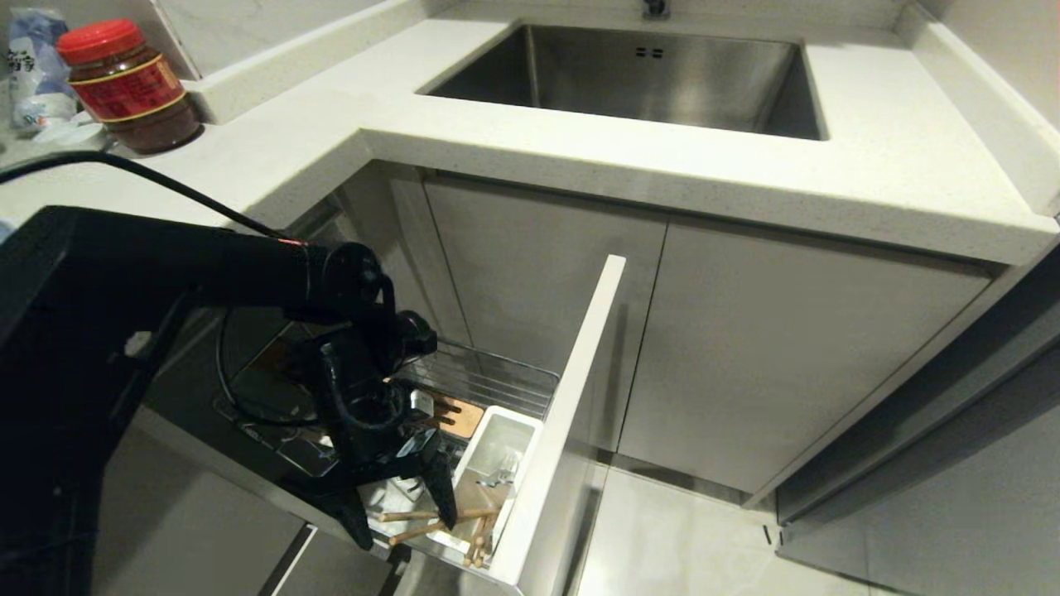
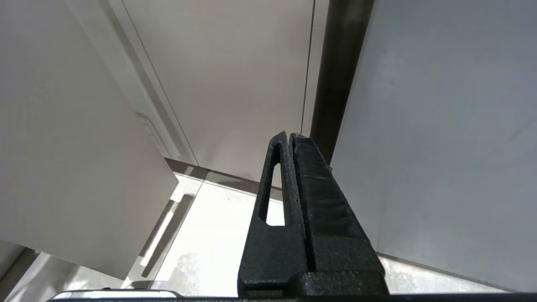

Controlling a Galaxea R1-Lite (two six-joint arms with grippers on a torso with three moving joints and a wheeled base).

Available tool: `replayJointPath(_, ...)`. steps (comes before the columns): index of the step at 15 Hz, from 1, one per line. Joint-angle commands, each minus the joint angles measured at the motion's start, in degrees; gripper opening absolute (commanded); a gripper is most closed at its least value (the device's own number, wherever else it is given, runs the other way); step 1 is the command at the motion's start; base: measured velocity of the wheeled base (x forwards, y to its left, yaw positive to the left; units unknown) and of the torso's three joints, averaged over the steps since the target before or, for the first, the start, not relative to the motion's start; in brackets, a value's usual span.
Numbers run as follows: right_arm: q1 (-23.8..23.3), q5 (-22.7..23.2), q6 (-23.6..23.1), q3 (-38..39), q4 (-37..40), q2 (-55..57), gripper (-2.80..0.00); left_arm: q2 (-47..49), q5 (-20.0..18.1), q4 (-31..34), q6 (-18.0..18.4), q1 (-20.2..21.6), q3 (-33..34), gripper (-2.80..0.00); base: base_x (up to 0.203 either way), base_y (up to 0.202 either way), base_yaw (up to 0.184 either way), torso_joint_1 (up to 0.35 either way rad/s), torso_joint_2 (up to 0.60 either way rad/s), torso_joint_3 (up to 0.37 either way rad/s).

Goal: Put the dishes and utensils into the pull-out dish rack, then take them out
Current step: Take the chopsticks out of the cupboard

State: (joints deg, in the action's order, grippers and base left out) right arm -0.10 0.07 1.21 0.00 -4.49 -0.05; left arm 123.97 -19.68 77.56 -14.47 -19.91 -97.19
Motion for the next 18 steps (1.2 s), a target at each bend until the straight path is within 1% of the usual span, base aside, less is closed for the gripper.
replayJointPath(1,0.01,0.01,0.02,1.49,-0.08,-0.04,-2.80,4.21,-0.20,0.49,-0.12,0.68,-1.30,0.00,0.000,0.000,0.000,0.000,0.00,0.000)
replayJointPath(2,0.01,0.01,0.02,1.49,-0.08,-0.04,-2.80,4.78,-0.27,0.56,-0.13,0.83,-1.76,0.00,0.000,0.000,0.000,0.000,0.00,0.000)
replayJointPath(3,0.01,0.01,0.02,1.49,-0.08,-0.04,-2.80,4.48,-0.28,0.65,-0.12,0.80,-1.78,-2.80,0.000,0.000,0.000,0.000,0.00,0.000)
replayJointPath(6,0.01,0.01,0.02,1.49,-0.02,-0.04,-2.80,3.91,-0.92,1.24,-0.44,0.49,-2.22,-2.80,0.000,0.000,0.000,0.000,0.00,0.000)
replayJointPath(7,0.01,0.01,0.02,1.49,-0.04,-0.04,-2.80,3.84,-1.86,1.04,-0.69,0.36,-2.45,-2.80,0.000,0.000,0.000,0.000,0.00,0.000)
replayJointPath(8,0.01,0.01,0.02,1.49,-0.08,-0.04,-2.80,3.38,-3.40,0.52,-1.56,0.31,-2.83,-2.80,0.000,0.000,0.000,0.000,0.00,0.000)
replayJointPath(9,0.01,0.01,0.02,1.49,-0.05,-0.04,-2.80,2.16,-5.87,-0.13,-3.43,0.05,-3.26,-2.80,0.000,0.000,0.000,0.000,0.00,0.000)
replayJointPath(10,0.01,0.01,0.02,1.49,-0.06,-0.04,-2.80,0.96,-7.99,-0.23,-4.10,-0.29,-3.47,-2.80,0.000,0.000,0.000,0.000,0.00,0.000)
replayJointPath(11,0.01,0.01,0.02,1.49,-0.03,-0.04,-2.80,0.21,-8.82,-0.05,-4.49,-0.58,-3.52,-2.80,0.000,0.000,0.000,0.000,0.00,0.000)
replayJointPath(14,0.01,0.01,0.02,1.49,0.00,-0.04,-2.80,-1.51,-8.75,0.38,-4.64,-1.63,-3.05,-2.80,0.000,0.000,0.000,0.000,0.00,0.000)
replayJointPath(15,0.01,0.01,0.02,1.49,-0.08,-0.04,-2.80,-2.15,-8.14,1.15,-4.60,-1.83,-3.01,-2.80,0.000,0.000,0.000,0.000,0.00,0.000)
replayJointPath(18,0.01,0.01,0.02,1.49,-0.02,-0.04,-2.80,-5.77,-3.44,4.10,-4.52,-2.88,-2.77,-2.80,0.000,0.000,0.000,0.000,0.00,0.000)
